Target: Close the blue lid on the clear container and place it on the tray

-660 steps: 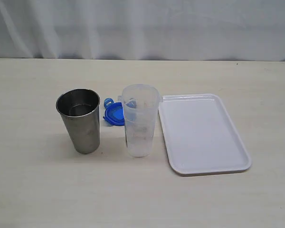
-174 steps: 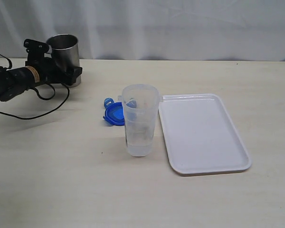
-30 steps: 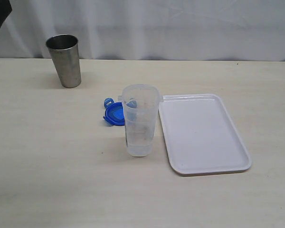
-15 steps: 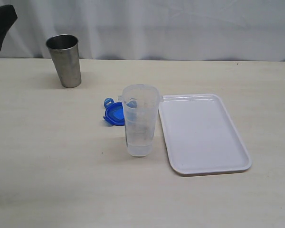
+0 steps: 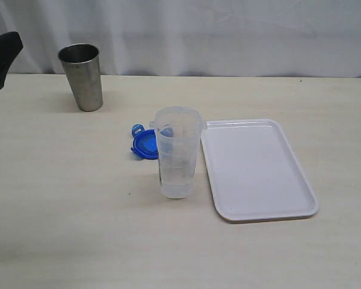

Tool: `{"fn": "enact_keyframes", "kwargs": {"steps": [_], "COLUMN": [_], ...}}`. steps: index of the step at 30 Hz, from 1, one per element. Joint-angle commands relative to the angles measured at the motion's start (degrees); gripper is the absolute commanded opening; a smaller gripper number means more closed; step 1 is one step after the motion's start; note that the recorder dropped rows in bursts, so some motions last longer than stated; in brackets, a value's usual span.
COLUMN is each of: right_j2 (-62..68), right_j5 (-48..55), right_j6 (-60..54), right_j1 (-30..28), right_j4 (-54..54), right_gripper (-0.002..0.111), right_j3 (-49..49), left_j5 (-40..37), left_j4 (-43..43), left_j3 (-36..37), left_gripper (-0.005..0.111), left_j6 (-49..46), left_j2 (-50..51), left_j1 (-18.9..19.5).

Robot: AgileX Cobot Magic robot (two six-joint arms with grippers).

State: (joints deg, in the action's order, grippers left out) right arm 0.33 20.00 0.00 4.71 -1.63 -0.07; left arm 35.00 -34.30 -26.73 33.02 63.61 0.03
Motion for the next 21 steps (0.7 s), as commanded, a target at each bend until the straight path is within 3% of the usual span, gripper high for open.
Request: {"fn": "enact_keyframes", "kwargs": {"steps": [1,21], "right_j2": [-0.3,-0.3], "right_j5": [-0.4,-0.4], "right_j6": [0.0,0.0], "right_j1": [0.1,0.1], "right_j4": [0.0,0.0], "right_gripper": [0.005,0.005], "right_j3": [0.1,0.1], "left_j5": [0.7,0.7], "left_j4": [0.8,0.8], "left_j3": [0.2,0.2], "left_gripper": [0.084,0.084], "left_j6": [-0.2,-0.2], "left_j2": [-0.3,-0.3], "left_j1": [0.2,0.2]}}
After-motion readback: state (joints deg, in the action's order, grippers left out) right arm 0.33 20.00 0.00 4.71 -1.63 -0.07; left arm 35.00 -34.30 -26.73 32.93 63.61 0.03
